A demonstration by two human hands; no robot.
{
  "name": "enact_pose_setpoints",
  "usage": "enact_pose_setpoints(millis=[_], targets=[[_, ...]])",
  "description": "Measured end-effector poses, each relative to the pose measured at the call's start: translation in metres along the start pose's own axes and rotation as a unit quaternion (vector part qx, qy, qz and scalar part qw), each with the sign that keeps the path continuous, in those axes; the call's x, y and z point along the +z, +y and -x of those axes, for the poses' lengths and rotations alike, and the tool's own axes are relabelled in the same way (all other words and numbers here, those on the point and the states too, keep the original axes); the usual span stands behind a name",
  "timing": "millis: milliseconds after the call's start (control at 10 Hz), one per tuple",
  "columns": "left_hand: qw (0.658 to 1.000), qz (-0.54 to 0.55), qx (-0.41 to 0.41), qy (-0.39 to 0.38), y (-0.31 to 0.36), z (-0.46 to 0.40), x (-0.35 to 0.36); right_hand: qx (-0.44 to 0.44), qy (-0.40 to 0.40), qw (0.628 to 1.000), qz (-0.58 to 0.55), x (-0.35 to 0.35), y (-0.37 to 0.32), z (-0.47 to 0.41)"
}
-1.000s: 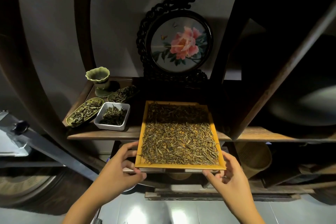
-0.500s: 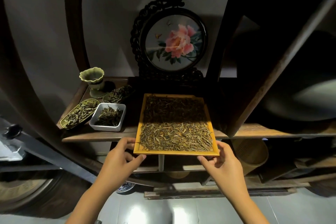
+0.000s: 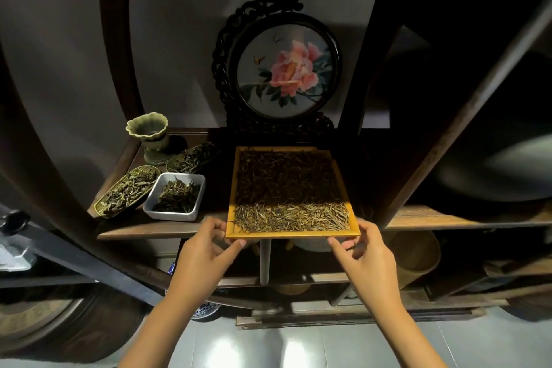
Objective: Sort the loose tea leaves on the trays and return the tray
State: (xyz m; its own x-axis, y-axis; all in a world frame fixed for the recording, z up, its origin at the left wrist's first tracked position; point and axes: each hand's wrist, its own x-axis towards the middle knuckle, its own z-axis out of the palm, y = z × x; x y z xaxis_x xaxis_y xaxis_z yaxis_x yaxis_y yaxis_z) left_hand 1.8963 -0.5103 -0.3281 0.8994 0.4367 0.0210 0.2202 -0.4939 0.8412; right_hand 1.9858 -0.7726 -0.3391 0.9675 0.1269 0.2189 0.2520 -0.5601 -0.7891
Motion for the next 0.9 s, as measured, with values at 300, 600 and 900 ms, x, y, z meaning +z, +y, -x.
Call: enact_pose_setpoints(millis=[300,600,900], targets=[[1.000,-0.004,-0.017,0.016,0.002,-0.009,0.001,0.008,-0.002,1.000,0.015,0.006,0.002,-0.009],[0.999,-0.040,-0.003,0.005,0.005,-0.010,-0.003,0.028,0.004,0.999,0.021,0.007,0.001,-0.006],[0.994,-0.105,0.032,-0.027,-0.001,-0.006,-0.016,0.037,-0.013,0.992,0.120,0.001,-0.007,0.014]])
